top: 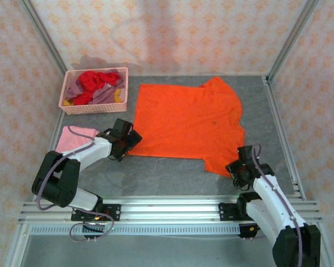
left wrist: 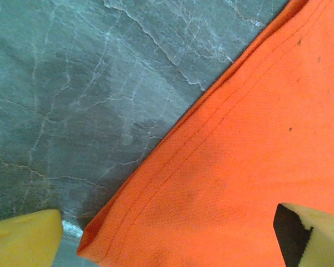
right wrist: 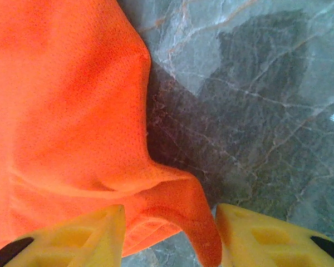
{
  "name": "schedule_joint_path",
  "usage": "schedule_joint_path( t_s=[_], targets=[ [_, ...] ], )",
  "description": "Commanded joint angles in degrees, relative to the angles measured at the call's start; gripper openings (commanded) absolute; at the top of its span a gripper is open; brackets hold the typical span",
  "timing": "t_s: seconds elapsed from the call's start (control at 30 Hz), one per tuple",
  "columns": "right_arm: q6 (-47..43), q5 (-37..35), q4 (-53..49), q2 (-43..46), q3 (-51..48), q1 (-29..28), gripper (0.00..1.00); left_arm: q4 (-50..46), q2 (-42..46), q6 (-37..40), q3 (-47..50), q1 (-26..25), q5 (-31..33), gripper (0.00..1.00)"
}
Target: Fold and stack the t-shirts
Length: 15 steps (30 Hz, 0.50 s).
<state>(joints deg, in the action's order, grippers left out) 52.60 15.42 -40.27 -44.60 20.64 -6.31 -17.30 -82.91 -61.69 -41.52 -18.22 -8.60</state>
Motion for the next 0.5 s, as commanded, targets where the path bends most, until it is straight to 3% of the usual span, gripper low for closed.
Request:
schedule_joint_path(
  t_s=[0.0,0.27,0.47],
  targets=[
    [-2.4,0.32,3.77,-2.05,-0.78,0.25,0.46,0.6,-1.06,-0.29,-0.69,0.29,0.21,0.99],
    [-7.24,-2.65,5.38,-3.92,0.62,0.24,0.45,1.04,-1.64,-0.19,-1.19,0.31,-0.01,0.99],
    [-8.39,-1.6,7.12,-3.92,1.16,0.24,0.16,0.7,-1.7,-0.03,-1.37,0.29,0.16,0.98]
  ],
)
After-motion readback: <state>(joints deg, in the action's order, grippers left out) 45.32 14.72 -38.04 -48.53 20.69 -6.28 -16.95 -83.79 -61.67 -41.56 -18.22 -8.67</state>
